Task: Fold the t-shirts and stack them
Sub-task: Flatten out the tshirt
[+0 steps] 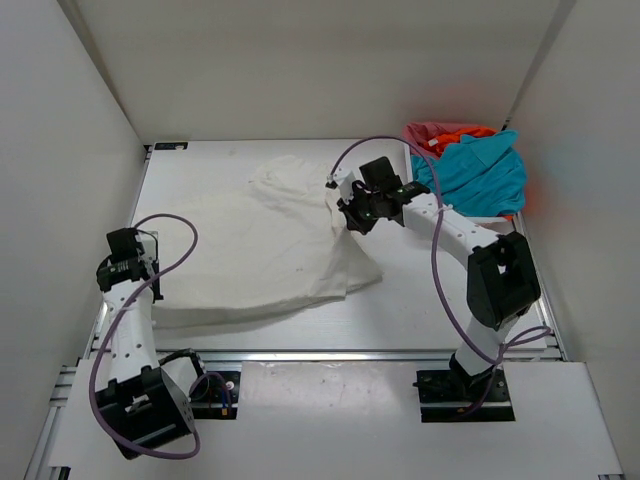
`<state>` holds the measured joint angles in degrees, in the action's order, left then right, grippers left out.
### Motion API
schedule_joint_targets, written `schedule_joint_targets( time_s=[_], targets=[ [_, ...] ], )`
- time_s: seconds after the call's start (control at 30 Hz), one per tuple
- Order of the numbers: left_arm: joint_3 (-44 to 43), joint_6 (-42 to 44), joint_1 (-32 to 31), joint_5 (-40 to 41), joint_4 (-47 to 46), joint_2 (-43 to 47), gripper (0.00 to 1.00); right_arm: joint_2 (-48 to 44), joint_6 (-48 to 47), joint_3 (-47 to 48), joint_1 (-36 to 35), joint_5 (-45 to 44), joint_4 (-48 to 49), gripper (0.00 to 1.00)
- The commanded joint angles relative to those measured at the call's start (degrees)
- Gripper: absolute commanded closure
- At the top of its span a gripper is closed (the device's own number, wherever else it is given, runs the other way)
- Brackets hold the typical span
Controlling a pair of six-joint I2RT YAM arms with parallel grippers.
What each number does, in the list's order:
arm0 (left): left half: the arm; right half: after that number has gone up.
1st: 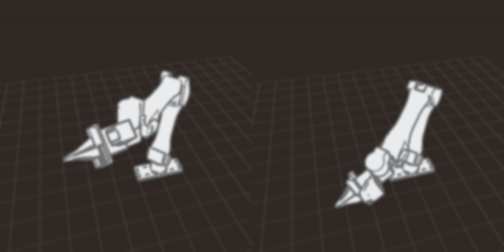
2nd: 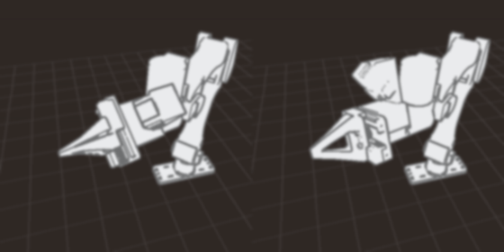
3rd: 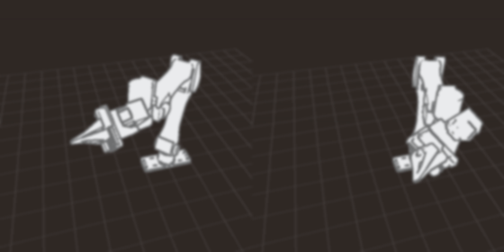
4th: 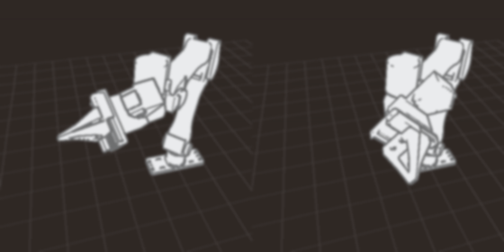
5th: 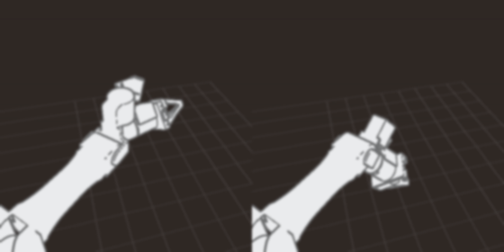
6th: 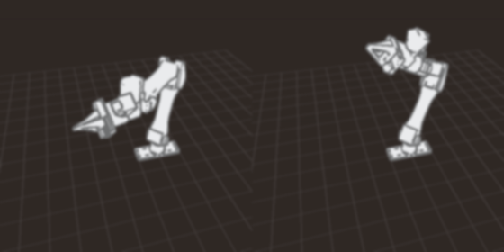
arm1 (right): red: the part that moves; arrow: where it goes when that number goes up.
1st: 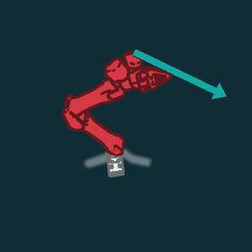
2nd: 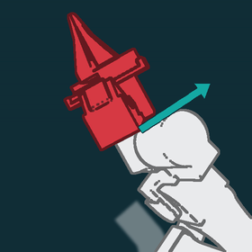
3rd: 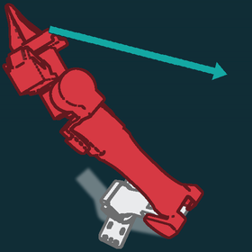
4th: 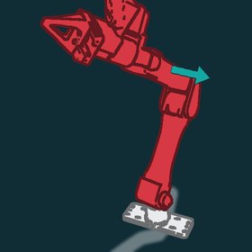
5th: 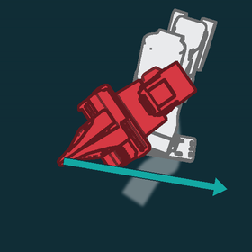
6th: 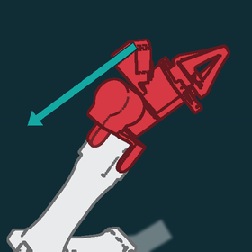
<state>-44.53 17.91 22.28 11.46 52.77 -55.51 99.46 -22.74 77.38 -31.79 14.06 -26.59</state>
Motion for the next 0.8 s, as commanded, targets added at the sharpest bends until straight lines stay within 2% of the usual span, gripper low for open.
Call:
schedule_joint_targets(
  time_s=[0.0,0.47,0.53,0.57,0.6,0.67,0.73,0.77],
  targets=[
    [-2.2,-1.5,1.2,2.0,-3.1,-0.9,1.0,1.7,0.4,5.2,-0.1,0.1,3.5,1.0],
    [1.0,-1.1,3.0,4.8,-5.1,-6.7,1.0,9.4,2.1,11.7,-2.5,2.5,0.8,1.0],
    [1.0,-0.9,2.3,5.6,-5.4,-6.6,0.91,9.3,1.7,10.9,-2.5,2.5,0.2,0.99],
    [1.5,-0.8,2.3,5.8,-5.4,-6.5,0.88,8.2,1.6,9.8,-2.5,3.0,-0.6,0.95],
    [1.6,-0.5,2.5,5.8,-5.3,-6.7,0.8,7.5,0.5,8.1,-2.7,3.0,-1.0,0.91],
    [1.7,0.3,3.9,5.9,-5.1,-7.2,0.65,6.4,-1.2,6.7,-3.1,3.6,-3.1,0.68],
    [1.8,0.2,4.9,6.1,-4.8,-7.3,0.56,3.7,-2.7,4.9,-2.7,2.6,-4.1,0.58],
    [2.0,0.8,5.4,6.8,-4.7,-6.9,0.52,3.4,-2.6,4.3,-2.1,1.7,-3.9,0.58]
  ],
)
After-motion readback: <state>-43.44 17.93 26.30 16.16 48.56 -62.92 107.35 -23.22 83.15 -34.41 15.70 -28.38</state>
